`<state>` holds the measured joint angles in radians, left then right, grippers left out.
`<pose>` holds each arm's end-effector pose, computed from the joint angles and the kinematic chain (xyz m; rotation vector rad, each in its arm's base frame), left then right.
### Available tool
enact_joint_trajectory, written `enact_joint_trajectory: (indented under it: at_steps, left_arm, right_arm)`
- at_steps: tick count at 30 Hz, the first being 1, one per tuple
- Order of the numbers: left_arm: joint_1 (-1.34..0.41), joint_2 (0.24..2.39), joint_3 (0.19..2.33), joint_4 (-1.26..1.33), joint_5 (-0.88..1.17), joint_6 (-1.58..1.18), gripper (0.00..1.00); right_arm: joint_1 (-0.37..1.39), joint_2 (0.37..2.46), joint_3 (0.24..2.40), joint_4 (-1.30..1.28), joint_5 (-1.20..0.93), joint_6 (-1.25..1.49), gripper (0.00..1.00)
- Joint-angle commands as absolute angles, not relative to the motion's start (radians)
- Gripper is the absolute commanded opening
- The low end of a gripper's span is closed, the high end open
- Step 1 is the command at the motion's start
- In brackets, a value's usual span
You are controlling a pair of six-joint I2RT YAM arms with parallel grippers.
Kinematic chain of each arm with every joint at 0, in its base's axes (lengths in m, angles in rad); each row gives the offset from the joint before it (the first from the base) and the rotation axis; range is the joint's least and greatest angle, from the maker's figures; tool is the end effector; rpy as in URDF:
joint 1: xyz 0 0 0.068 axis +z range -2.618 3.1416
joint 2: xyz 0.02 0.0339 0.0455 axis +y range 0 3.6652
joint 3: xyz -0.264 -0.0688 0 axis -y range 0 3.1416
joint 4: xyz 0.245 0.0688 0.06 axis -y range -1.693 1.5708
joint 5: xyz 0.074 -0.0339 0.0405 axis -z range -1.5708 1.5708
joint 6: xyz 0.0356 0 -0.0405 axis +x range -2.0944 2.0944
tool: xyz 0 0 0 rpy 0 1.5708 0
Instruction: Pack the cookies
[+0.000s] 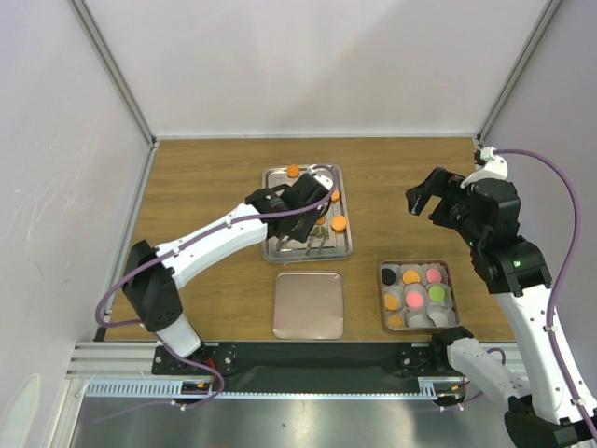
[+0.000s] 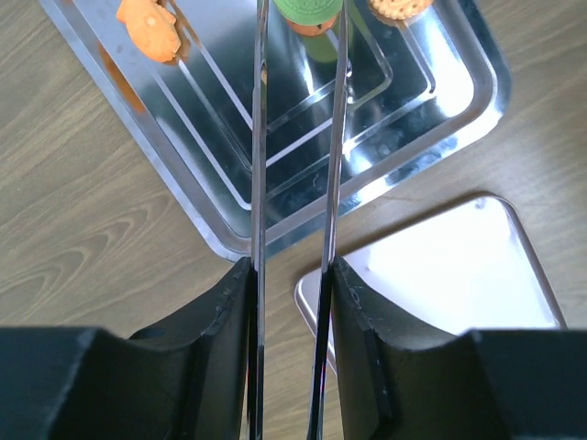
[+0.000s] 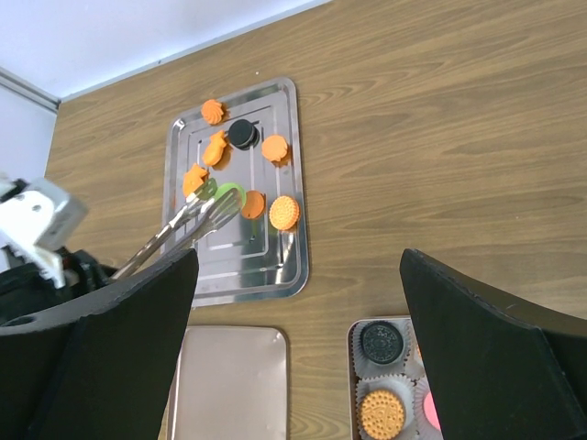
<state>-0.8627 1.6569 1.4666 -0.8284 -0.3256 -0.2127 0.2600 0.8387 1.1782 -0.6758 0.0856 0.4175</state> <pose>0.2370 -0.2593 0.2974 0.6899 2.4127 -0.0100 0.1534 0.0377 0.4119 0.2095 1.9123 0.3758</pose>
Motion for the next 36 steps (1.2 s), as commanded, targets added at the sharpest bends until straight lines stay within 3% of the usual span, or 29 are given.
enact_joint_trajectory:
  at_steps: [1,22,36]
  left_arm:
    - [-0.868,1.560,1.457,-0.801,-0.285,-0.227,0.40]
    - [-1.278,1.520,1.497,-0.693,-0.089,-0.250,0.41]
    - [-1.387,1.644,1.551,-0.680,-0.043,-0.219,0.41]
  right_arm:
    - [0.258,0.844,1.190,-0.649,0.077,0.422,1.00]
    - [0.258,0.881,1.322,-0.759,0.179,0.431,1.00]
    - [0.258,0.874,1.327,-0.792,0.207,0.430,1.00]
